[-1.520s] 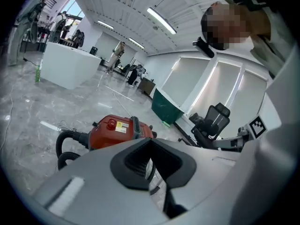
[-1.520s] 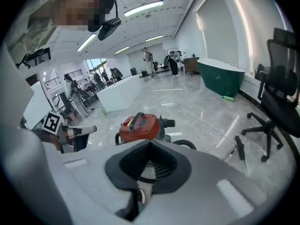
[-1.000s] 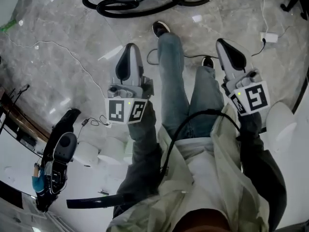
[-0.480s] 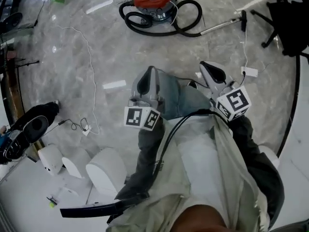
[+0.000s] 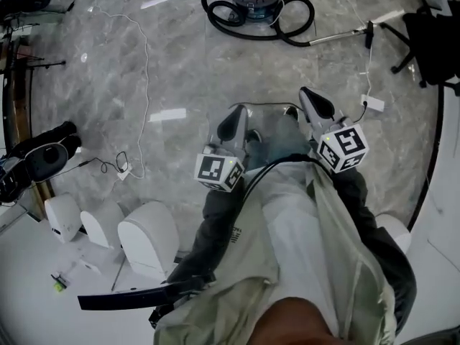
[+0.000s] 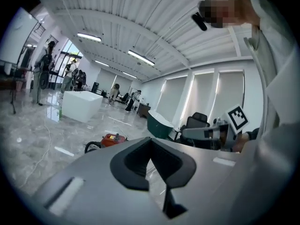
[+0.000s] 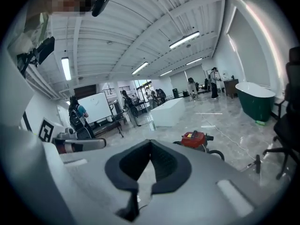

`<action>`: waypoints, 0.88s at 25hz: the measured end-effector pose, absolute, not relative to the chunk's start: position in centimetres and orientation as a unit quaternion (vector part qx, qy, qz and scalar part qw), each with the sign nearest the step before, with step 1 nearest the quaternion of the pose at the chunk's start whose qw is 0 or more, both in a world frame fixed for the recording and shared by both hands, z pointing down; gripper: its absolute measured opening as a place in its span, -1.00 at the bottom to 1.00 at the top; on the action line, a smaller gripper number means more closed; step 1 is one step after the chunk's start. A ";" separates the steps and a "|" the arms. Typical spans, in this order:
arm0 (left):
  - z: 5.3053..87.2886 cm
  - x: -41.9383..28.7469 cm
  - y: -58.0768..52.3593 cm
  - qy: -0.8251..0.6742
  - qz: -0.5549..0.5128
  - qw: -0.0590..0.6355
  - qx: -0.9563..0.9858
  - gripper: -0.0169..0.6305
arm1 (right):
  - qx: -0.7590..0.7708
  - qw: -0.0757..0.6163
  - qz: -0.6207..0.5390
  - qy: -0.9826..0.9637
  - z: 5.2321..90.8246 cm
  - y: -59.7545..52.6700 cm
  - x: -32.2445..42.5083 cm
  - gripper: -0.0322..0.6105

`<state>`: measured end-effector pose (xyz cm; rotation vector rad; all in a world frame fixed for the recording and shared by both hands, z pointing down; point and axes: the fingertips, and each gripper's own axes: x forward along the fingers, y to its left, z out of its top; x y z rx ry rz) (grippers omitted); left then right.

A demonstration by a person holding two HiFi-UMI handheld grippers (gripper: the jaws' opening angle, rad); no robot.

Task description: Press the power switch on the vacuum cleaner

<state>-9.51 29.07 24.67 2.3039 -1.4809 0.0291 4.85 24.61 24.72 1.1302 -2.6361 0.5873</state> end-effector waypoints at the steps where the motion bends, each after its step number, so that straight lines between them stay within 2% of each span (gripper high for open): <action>1: 24.4 -9.8 30.5 -0.524 0.016 0.189 0.831 -0.93 | 0.387 0.103 0.200 -0.894 24.3 26.0 4.1 -0.90; 3: 23.9 -10.4 32.8 -0.506 -0.006 0.189 0.841 -0.93 | 0.393 0.098 0.198 -0.893 23.9 28.8 2.6 -0.90; 6: 25.2 -11.5 35.0 -0.479 -0.045 0.234 0.845 -0.93 | 0.410 0.094 0.200 -0.885 24.3 32.5 1.1 -0.90; 10: 27.5 -11.2 37.5 -0.469 -0.013 0.249 0.847 -0.93 | 0.421 0.090 0.211 -0.877 24.2 37.3 1.5 -0.90; 22: 22.7 -4.9 38.7 -0.482 -0.019 0.199 0.853 -0.93 | 0.410 0.097 0.185 -0.888 22.2 42.0 7.1 -0.90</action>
